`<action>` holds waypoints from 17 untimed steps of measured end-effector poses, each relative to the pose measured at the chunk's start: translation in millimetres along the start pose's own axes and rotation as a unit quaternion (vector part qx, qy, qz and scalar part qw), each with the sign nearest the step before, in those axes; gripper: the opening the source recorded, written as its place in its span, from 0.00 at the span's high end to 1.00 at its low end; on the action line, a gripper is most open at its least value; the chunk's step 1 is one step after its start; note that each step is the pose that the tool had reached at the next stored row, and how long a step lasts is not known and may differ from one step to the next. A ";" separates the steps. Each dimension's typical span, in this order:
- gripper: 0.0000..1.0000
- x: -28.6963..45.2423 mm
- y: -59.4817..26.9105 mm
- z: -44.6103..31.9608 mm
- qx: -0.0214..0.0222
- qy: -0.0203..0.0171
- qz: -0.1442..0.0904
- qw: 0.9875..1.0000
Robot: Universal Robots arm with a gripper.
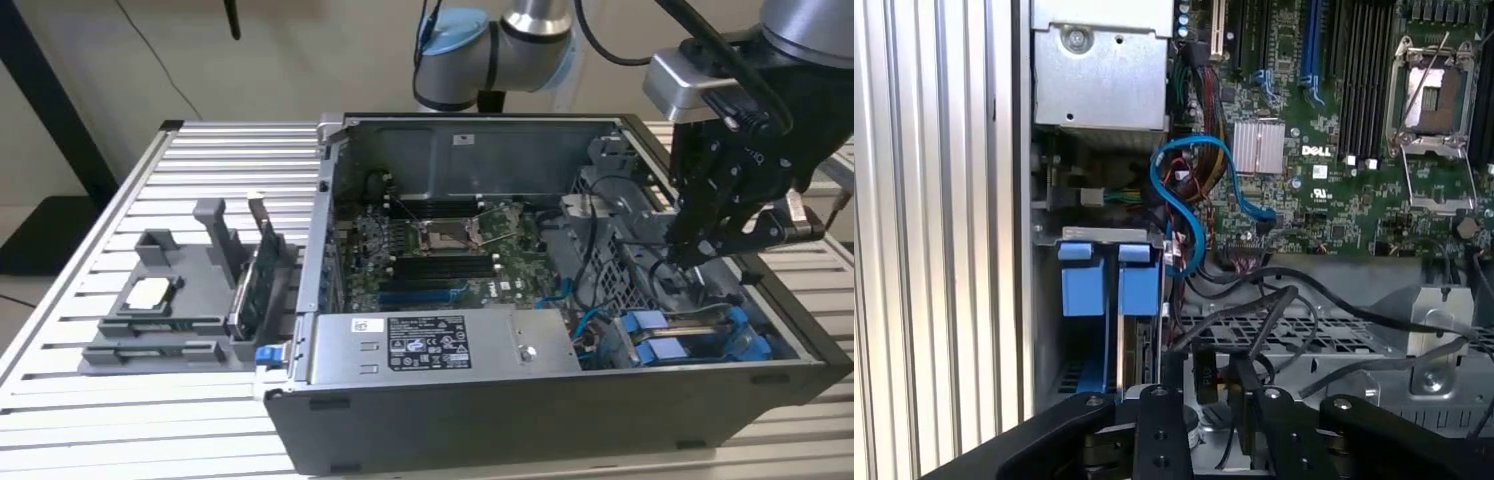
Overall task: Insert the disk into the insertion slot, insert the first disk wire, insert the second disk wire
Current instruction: 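Insert the first disk wire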
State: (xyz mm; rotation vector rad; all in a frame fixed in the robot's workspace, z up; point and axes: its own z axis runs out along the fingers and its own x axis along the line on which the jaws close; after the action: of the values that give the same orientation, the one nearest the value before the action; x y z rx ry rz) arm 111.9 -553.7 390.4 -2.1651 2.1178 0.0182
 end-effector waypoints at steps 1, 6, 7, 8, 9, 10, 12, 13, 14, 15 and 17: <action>0.69 0.0 0.5 0.0 0.000 0.000 0.000 1.000; 0.69 1.8 1.6 -0.3 0.000 0.000 0.000 1.000; 0.69 2.3 1.8 -0.7 0.000 0.000 0.000 1.000; 0.69 2.7 1.7 -2.0 0.000 0.000 0.000 1.000; 0.69 3.0 1.7 -4.0 0.000 -0.001 0.000 1.000; 0.69 3.5 1.7 -5.0 0.000 -0.001 0.000 1.000; 0.69 4.1 1.9 -5.2 0.000 -0.001 0.000 1.000; 0.69 4.0 2.0 -4.8 0.000 -0.001 0.000 1.000; 0.69 4.1 2.0 -4.2 0.000 -0.001 0.000 1.000; 0.69 4.3 2.3 -3.3 0.001 -0.001 0.000 1.000; 0.69 4.4 3.3 -1.3 0.001 -0.002 0.000 1.000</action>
State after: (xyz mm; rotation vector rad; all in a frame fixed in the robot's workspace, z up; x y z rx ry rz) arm 108.6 -558.3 391.0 -2.1619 2.1150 0.0195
